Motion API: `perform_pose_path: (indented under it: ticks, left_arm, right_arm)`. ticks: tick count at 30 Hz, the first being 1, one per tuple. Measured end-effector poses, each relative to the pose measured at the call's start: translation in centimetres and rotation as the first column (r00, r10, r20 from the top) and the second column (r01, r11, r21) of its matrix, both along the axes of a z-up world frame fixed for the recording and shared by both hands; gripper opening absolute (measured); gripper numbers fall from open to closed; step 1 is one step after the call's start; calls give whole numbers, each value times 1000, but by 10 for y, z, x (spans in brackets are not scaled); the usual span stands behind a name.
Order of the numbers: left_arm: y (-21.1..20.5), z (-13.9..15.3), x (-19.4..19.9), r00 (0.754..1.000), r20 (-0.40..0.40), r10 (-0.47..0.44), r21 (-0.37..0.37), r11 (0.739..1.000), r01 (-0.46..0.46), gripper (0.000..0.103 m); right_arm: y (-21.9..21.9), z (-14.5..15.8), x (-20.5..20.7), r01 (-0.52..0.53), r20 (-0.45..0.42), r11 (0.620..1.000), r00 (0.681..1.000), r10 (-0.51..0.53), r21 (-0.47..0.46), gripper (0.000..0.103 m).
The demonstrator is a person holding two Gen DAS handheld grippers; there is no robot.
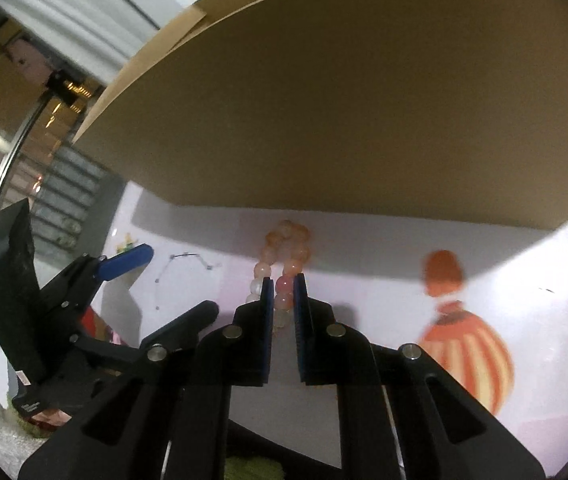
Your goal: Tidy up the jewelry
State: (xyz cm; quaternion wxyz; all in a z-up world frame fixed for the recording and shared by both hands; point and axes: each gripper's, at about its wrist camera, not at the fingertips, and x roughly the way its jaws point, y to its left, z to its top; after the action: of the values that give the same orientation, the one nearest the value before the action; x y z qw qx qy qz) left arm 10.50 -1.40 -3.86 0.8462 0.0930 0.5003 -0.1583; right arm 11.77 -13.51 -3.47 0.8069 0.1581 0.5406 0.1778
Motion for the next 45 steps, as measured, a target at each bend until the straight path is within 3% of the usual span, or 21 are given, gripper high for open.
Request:
perform_pose_path:
  ticks: [5,10,14,20,22,24,30,36,39,42,45]
  left_arm:
    - [4,1,-2,1000,6,15,-1,1000,-15,95]
    - [7,3,-9,999,41,11,-7,1000,-11,96]
    - [11,4,-13,999,45,6,-6,1000,-5,96]
    - [10,6,-14,1000,19,4,-2,1000,-4,96]
    - [12,5,-10,1000,16,5,-3,1000,-5,96]
    - [13,5,-9,1000,20,5,-4,1000,-5,96]
    - [12,4,-8,1000,30,8,-8,1000,-8,96]
    - [13,3,-9,1000,26,6,-6,1000,-6,96]
    - [14,3,-11,999,38,3,-11,1000,-2,96]
    - [14,3,-11,999,35,4,-10,1000,-3,96]
    - [16,7,-12,999,47,-3,-49,999,5,95]
  right_arm:
    - [-5,13,-6,5,45,999,999,-3,-43,11]
    - [-43,20,-21,102,61,989,993,-96,-109,30]
    - [-65,14,-37,151,57,980,988,-145,-130,37]
    - [-64,11,-45,136,88,988,988,-130,-70,72]
    - [-56,10,-44,128,96,989,988,-121,-73,88]
    - [-52,9,-44,124,112,988,987,-113,-90,97]
    - [-42,8,-50,99,151,975,986,-69,-201,97]
    - [-38,5,-55,53,173,968,985,-10,-247,97]
    - [-48,7,-55,107,158,959,985,-66,-264,97]
    - [-77,17,-57,215,193,961,965,-180,-175,96]
    - [-100,23,-56,284,196,952,946,-259,-115,89]
